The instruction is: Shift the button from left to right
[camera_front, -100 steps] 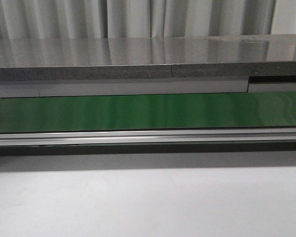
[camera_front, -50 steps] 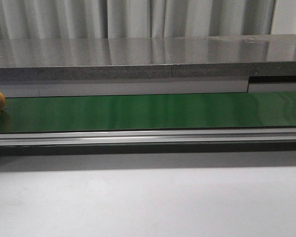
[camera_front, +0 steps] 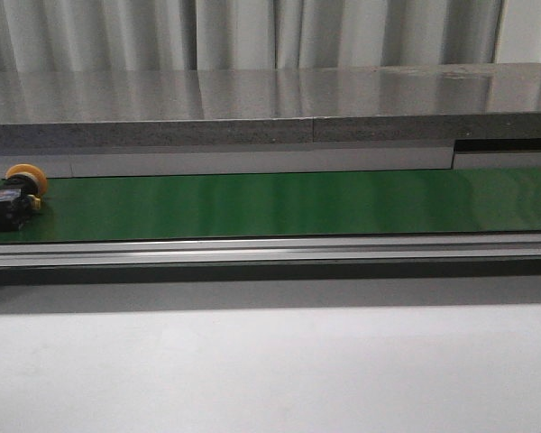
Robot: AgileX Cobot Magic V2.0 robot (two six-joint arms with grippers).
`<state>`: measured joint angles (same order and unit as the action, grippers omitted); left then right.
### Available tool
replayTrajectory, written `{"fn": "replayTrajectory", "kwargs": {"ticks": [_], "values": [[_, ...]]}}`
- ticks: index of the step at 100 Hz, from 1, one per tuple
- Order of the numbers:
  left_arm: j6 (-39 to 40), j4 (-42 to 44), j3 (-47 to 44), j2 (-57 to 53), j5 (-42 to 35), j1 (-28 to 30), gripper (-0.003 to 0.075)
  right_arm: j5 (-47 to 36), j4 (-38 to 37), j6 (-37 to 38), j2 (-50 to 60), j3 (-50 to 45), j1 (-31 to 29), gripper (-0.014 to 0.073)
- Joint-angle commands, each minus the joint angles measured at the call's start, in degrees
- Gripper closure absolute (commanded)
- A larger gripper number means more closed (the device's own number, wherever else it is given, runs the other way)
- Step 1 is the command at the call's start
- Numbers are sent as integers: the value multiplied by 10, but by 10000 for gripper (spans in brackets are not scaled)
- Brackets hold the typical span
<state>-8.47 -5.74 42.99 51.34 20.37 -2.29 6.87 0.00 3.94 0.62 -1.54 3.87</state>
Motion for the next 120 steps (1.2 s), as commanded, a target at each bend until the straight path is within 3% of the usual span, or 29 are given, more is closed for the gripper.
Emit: {"fn": "replayTrajectory", "kwargs": {"ticks": [1,56,96,110,120], "values": [[2,-5,-27,-53,-73,-5,61,-48,-6,-1,12,8,0,662],[2,-5,-203,-331,-91,-5,61,-48,-6,-1,12,8,0,662],[2,-5,-210,-357,-90,-5,65,-48,-6,-1,12,8,0,662],[2,-5,-210,-357,-90,-5,164,-48,-6,-1,12,8,0,662],[2,-5,-210,-357,-90,-5,317,-48,-6,-1,12,8,0,662]]}}
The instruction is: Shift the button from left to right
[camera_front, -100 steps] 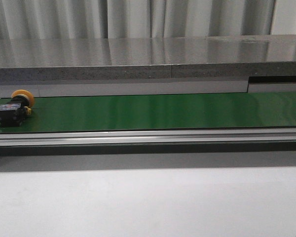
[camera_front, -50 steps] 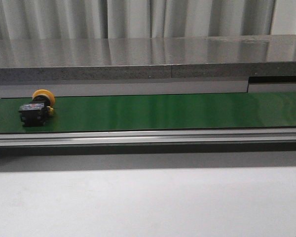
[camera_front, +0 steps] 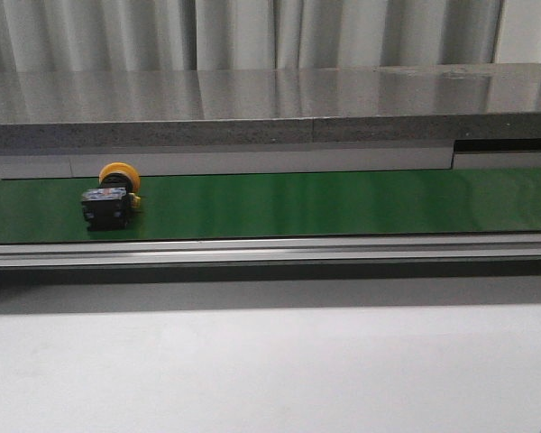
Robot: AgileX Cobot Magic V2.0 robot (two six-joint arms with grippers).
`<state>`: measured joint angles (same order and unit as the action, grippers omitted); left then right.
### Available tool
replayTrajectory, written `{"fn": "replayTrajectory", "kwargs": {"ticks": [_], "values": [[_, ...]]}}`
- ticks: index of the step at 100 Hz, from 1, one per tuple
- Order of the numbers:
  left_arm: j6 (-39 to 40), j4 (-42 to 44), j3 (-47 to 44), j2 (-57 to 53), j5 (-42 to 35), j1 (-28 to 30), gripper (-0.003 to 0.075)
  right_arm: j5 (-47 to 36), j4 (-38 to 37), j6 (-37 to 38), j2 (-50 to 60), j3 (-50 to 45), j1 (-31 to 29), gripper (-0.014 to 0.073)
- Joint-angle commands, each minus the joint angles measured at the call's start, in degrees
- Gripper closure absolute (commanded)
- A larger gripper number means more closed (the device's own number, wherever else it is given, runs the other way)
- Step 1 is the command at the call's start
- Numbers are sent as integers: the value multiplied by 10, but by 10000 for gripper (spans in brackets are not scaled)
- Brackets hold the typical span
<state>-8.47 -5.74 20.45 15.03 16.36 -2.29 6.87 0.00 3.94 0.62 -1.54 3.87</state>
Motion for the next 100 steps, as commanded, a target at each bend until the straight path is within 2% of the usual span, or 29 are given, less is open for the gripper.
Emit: {"fn": "replayTrajectory", "kwargs": {"ticks": [1,26,58,71,100], "values": [[2,-5,15,6,-50,-5,329,-48,-6,-1,12,8,0,662],[2,-5,15,6,-50,-5,742,-48,-6,-1,12,8,0,662],[2,-5,15,6,-50,-5,740,-57,-6,-1,12,8,0,662],[2,-5,15,6,-50,-5,740,-88,-6,-1,12,11,0,662],[2,-5,15,6,-50,-4,740,-60,5,-1,-24,99,0,662]]}}
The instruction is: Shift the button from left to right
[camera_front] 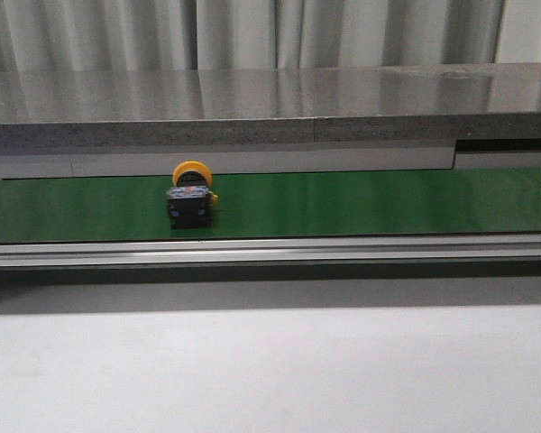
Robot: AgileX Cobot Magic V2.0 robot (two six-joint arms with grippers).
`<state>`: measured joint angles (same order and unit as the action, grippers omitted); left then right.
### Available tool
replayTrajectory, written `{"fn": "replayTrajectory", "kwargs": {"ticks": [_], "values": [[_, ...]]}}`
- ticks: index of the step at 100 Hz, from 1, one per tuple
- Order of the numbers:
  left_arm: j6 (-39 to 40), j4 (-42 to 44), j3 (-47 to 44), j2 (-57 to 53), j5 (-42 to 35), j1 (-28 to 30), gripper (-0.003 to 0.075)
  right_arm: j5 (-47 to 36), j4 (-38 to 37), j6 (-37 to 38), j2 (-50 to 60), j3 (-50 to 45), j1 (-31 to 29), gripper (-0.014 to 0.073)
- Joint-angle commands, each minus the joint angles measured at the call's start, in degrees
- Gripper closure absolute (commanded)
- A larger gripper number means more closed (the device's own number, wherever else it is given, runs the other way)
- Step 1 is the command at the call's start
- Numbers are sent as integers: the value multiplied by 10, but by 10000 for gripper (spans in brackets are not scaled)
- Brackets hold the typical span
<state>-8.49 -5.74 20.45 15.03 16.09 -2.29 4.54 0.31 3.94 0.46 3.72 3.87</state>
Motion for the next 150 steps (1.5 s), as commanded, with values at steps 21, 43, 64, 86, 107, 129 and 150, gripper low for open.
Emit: {"fn": "replayTrajectory", "kwargs": {"ticks": [21,43,64,86,107,129,150], "values": [[2,-5,15,6,-47,-4,740,80,2,-1,-133,165,0,662],[2,-5,15,6,-47,-4,740,231,2,-1,-279,290,0,662],[2,-5,15,6,-47,-4,740,305,2,-1,-403,380,0,662],[2,-5,15,6,-47,-4,740,349,18,-1,-500,420,0,662],[2,-5,15,6,-47,-4,740,353,20,-1,-540,420,0,659],[2,-5,15,6,-47,-4,740,353,21,-1,-543,420,0,584],[2,-5,15,6,-47,-4,740,353,21,-1,-543,420,0,157]]}}
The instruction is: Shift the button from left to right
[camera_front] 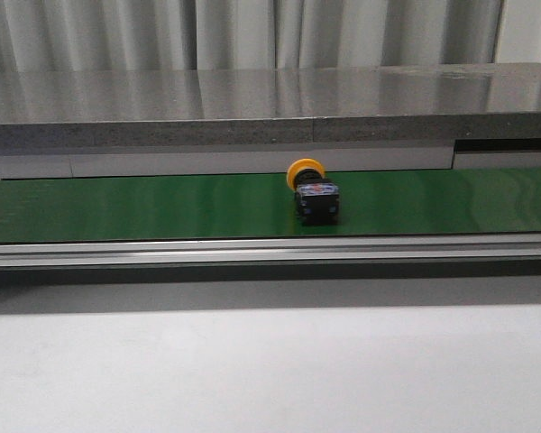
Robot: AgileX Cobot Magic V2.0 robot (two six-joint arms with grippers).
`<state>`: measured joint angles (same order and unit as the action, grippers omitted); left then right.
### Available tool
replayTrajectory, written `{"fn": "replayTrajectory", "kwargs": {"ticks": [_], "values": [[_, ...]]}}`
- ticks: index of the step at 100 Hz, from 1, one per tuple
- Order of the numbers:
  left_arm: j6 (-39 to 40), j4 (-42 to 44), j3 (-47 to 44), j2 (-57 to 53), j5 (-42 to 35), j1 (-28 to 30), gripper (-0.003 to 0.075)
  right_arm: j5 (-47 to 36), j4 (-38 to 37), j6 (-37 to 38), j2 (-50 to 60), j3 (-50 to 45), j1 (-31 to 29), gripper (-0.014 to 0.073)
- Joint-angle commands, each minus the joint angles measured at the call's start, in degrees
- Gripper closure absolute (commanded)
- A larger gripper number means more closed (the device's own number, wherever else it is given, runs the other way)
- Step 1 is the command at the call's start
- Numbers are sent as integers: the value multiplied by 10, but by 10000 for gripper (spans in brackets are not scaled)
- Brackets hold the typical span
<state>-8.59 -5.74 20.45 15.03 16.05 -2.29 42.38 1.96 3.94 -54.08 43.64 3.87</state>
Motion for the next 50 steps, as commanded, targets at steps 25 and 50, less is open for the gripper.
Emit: {"fn": "replayTrajectory", "kwargs": {"ticks": [25,50], "values": [[3,-5,15,6,-47,-4,740,-33,35,-2,2,21,0,-20],[3,-5,15,6,-47,-4,740,-47,45,-31,-13,36,0,-20]]}}
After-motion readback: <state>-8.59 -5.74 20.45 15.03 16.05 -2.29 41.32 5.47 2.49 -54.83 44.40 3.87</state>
